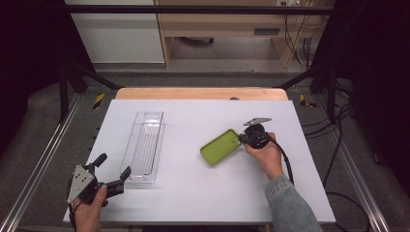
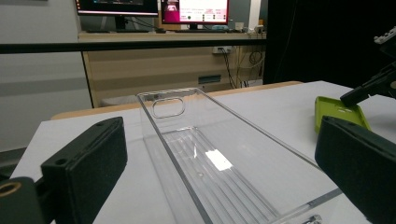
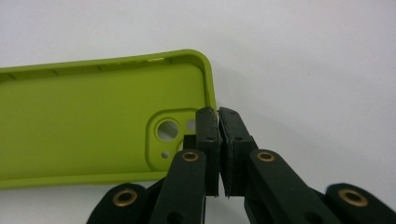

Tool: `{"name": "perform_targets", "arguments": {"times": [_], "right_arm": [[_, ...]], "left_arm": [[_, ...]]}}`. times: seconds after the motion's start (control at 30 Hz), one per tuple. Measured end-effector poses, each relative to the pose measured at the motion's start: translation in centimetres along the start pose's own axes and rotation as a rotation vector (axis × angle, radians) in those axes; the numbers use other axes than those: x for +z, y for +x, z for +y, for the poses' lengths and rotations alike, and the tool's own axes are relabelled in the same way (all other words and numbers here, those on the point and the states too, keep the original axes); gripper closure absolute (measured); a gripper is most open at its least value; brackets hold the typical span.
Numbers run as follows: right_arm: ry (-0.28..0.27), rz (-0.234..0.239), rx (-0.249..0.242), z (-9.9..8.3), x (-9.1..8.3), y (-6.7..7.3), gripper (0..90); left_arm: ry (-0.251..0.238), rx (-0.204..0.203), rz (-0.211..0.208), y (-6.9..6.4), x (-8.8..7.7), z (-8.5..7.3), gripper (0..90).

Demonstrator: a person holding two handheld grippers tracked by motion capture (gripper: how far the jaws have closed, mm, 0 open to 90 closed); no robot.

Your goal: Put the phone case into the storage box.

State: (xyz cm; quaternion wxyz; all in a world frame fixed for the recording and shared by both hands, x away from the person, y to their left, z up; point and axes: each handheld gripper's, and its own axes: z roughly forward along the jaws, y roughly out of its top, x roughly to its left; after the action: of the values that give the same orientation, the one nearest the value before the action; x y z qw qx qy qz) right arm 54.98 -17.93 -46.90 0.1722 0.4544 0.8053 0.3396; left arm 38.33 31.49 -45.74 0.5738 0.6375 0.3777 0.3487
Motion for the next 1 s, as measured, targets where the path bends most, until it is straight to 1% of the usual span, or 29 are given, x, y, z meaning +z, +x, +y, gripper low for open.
{"name": "perform_targets", "arguments": {"times": [0.13,0.2,0.27,0.3,0.4,0.43,0.5,0.53,0.6,0.63,0.67,0.7,0.73,0.77,0.8,0.9,0.93,0.97,1.0], "right_arm": [[-0.012,-0.008,-0.009,0.2,-0.6,0.2,87.7],[-0.022,-0.02,-0.017,0.3,-1.0,0.3,87.8],[-0.028,-0.022,-0.016,0.4,-1.2,0.3,87.8],[-0.035,-0.037,-0.031,0.4,-1.8,0.4,87.8],[-0.043,-0.055,-0.041,0.5,-2.3,0.5,87.8],[-0.053,-0.071,-0.055,0.6,-2.9,0.7,87.9],[-0.056,-0.075,-0.06,0.6,-3.1,0.9,88.0],[-0.065,-0.078,-0.078,0.7,-3.7,1.2,88.0],[-0.069,-0.081,-0.08,0.7,-3.9,1.4,88.0],[-0.076,-0.086,-0.098,0.7,-4.4,1.8,88.0],[-0.076,-0.086,-0.098,0.7,-4.4,1.8,88.0],[-0.086,-0.094,-0.118,0.7,-4.9,2.1,88.0],[-0.095,-0.099,-0.124,0.7,-5.2,2.2,88.0],[-0.095,-0.099,-0.124,0.7,-5.2,2.2,88.0],[-0.114,-0.107,-0.13,0.7,-5.8,2.5,88.0],[-0.124,-0.109,-0.131,0.6,-6.2,2.6,88.0],[-0.141,-0.117,-0.13,0.6,-6.7,2.7,88.0],[-0.141,-0.117,-0.13,0.6,-6.7,2.7,88.0],[-0.158,-0.131,-0.151,0.5,-7.2,2.8,88.0]], "left_arm": [[0.0,0.0,0.001,0.0,0.0,0.0,1.8],[0.0,-0.001,0.001,0.0,0.0,0.0,1.8],[0.0,-0.001,0.002,0.0,0.0,0.0,1.8],[0.0,0.0,0.002,0.0,0.0,0.0,1.8],[-0.001,-0.001,0.001,0.0,0.0,0.0,1.8],[-0.001,-0.001,0.001,0.0,0.0,0.0,1.8],[0.0,0.001,-0.001,0.0,0.0,0.0,1.9],[0.001,0.001,-0.003,-0.1,0.1,0.0,1.8],[0.005,0.007,-0.006,-0.2,0.1,0.0,1.9],[0.0,0.012,-0.003,-0.3,0.1,0.1,1.9],[0.0,0.012,-0.003,-0.3,0.1,0.1,2.0],[-0.005,0.018,0.002,-0.4,0.0,0.2,2.1],[-0.01,0.022,0.004,-0.5,-0.1,0.4,2.1],[-0.015,0.02,0.004,-0.5,-0.2,0.5,2.1],[-0.015,0.022,0.006,-0.6,-0.3,0.5,2.2],[-0.011,0.023,0.016,-0.7,-0.4,0.5,2.2],[-0.012,0.021,0.019,-0.8,-0.5,0.6,2.1],[-0.012,0.021,0.019,-0.8,-0.5,0.6,2.2],[-0.009,0.026,0.018,-0.8,-0.5,0.6,2.1]]}}
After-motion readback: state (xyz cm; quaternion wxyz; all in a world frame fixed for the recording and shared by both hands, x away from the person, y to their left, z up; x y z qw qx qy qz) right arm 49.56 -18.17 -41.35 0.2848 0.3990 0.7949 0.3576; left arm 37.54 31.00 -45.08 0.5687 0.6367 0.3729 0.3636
